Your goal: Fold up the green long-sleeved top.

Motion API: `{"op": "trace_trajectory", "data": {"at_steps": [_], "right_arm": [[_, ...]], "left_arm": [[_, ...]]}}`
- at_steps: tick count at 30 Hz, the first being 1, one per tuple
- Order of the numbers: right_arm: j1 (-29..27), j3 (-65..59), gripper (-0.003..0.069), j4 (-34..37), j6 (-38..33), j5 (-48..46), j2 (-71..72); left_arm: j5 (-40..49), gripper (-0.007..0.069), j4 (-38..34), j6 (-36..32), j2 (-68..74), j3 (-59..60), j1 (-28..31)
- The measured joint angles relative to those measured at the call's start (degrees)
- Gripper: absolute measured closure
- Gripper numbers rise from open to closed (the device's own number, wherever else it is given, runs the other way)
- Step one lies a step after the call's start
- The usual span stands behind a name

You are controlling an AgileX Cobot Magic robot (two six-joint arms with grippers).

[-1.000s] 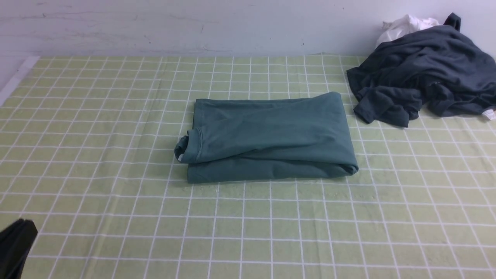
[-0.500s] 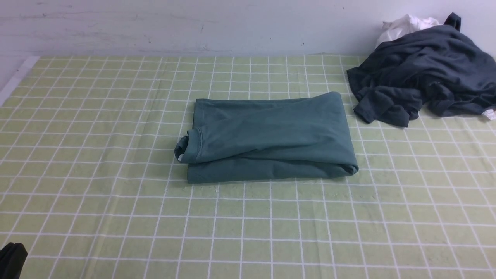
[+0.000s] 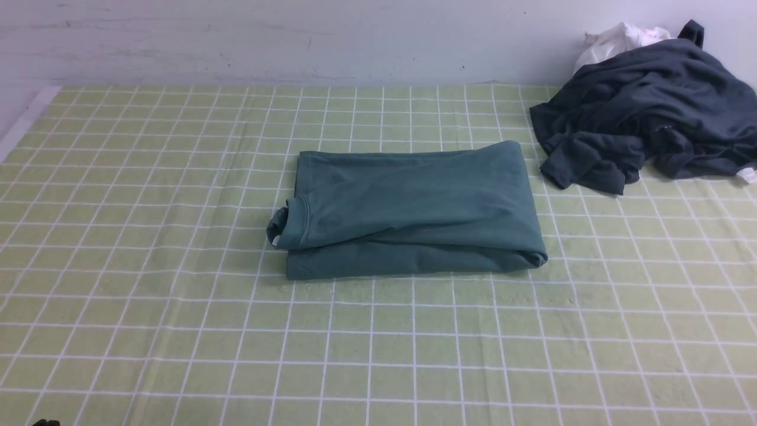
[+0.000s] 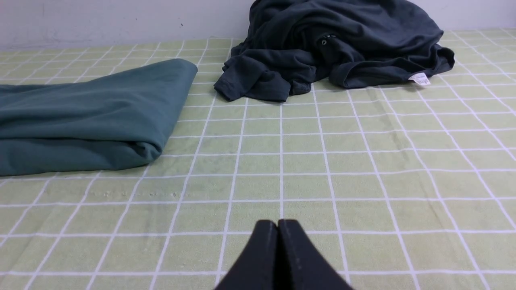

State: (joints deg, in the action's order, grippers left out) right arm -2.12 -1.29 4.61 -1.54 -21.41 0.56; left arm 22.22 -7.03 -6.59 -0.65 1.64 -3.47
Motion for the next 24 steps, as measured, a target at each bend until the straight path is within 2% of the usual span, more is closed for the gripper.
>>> {"op": "trace_trajectory", "data": {"at_steps": [14, 16, 20, 24], "right_arm": [[0.0, 0.0, 0.0675, 0.0, 0.1, 0.0, 0.0], [0.0, 0.0, 0.0675, 0.0, 0.1, 0.0, 0.0], [0.0, 0.0, 0.0675, 0.0, 0.1, 0.0, 0.0], [0.0, 0.0, 0.0675, 0.0, 0.1, 0.0, 0.0]], "left_arm": [[0.0, 0.0629, 0.5, -0.2, 0.0, 0.0, 0.4], [0.0, 0.0629, 1.9, -1.9, 0.0, 0.0, 0.4], [0.1, 0.0629, 11.0, -10.6, 0.0, 0.0, 0.4], [0.1, 0.0629, 15.1, -15.0, 0.0, 0.0, 0.4]]}}
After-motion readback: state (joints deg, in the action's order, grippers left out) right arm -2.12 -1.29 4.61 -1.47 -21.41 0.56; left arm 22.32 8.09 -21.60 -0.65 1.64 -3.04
